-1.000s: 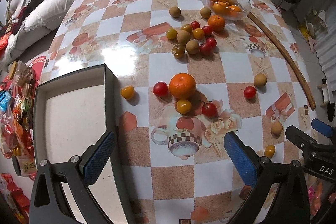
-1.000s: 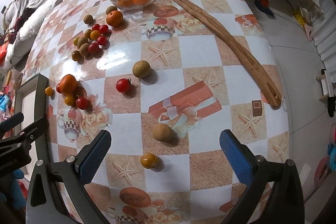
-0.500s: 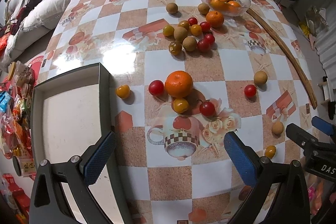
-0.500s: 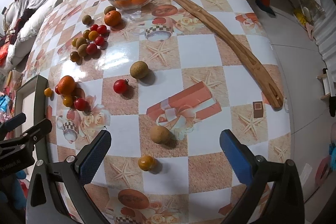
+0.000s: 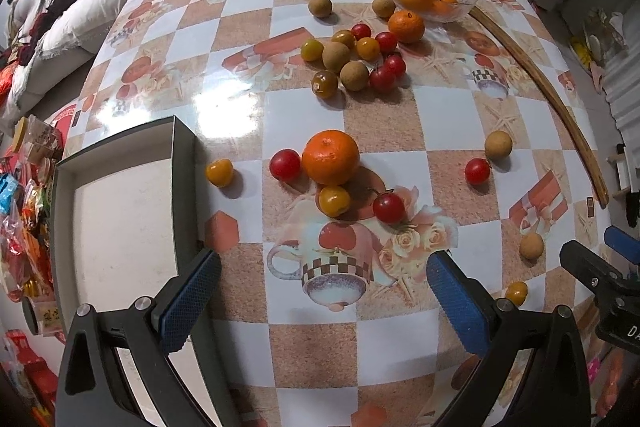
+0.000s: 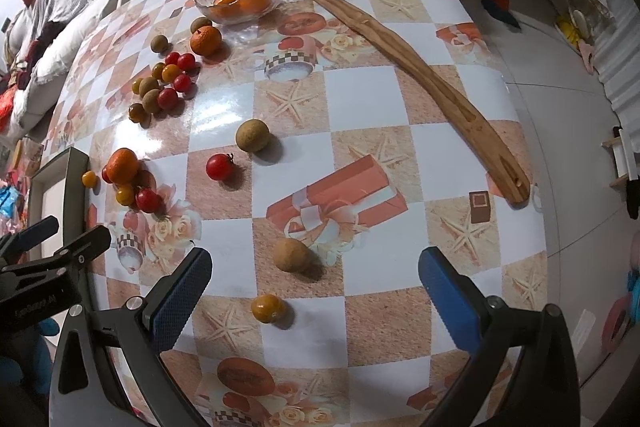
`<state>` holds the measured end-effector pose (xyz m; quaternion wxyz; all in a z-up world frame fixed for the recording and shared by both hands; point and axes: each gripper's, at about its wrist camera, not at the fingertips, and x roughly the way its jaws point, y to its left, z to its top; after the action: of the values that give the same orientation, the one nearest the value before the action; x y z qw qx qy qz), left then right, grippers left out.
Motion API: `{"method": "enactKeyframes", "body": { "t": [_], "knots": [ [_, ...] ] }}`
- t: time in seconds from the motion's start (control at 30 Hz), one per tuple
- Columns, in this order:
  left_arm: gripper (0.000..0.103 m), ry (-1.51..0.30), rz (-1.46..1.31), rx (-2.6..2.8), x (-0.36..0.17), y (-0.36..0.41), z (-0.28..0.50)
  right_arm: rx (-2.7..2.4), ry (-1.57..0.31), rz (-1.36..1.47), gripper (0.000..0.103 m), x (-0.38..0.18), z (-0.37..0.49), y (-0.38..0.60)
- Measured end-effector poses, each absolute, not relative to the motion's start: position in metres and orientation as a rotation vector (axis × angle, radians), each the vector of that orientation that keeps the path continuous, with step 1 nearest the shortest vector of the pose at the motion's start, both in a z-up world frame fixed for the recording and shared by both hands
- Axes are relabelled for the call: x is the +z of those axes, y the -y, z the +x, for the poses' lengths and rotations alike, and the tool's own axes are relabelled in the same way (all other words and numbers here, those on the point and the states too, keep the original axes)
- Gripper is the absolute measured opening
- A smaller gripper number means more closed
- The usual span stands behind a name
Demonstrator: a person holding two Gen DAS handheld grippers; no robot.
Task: Organize fruits
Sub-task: 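Move both grippers over the table toward the loose fruits, then grasp a yellow cherry tomato with the left gripper while the right grasps a brown round fruit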
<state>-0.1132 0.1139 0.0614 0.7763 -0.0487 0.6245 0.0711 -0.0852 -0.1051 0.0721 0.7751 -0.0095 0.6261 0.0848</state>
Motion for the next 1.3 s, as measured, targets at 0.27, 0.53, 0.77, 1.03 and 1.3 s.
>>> {"method": "enactKeyframes", "body": {
  "t": [0.27, 0.53, 0.77, 1.03, 1.3],
  "knots": [
    [0.103, -1.358, -0.090, 0.158, 0.053, -0.111, -0.115, 0.172, -1.371, -0.013, 0.103, 0.065, -0.089, 0.114],
    [0.103, -1.363, -0.075, 0.154, 0.039, -0.110, -0.112, 0.177, -1.391, 0.000, 0.103, 0.056, -0.095, 0.118],
    [0.085, -1.387, -0.130, 0.151, 0.025, -0.113, -0.106, 0.187, -1.408, -0.001, 0.103, 0.047, -0.102, 0.114],
    [0.068, -1.386, -0.162, 0.143, 0.016, -0.116, -0.098, 0.209, -1.419, 0.009, 0.097, 0.039, -0.105, 0.108],
    [0.068, -1.361, -0.168, 0.170, 0.009, -0.110, -0.090, 0.227, -1.443, -0.022, 0.077, 0.024, -0.100, 0.097]
  ]
}}
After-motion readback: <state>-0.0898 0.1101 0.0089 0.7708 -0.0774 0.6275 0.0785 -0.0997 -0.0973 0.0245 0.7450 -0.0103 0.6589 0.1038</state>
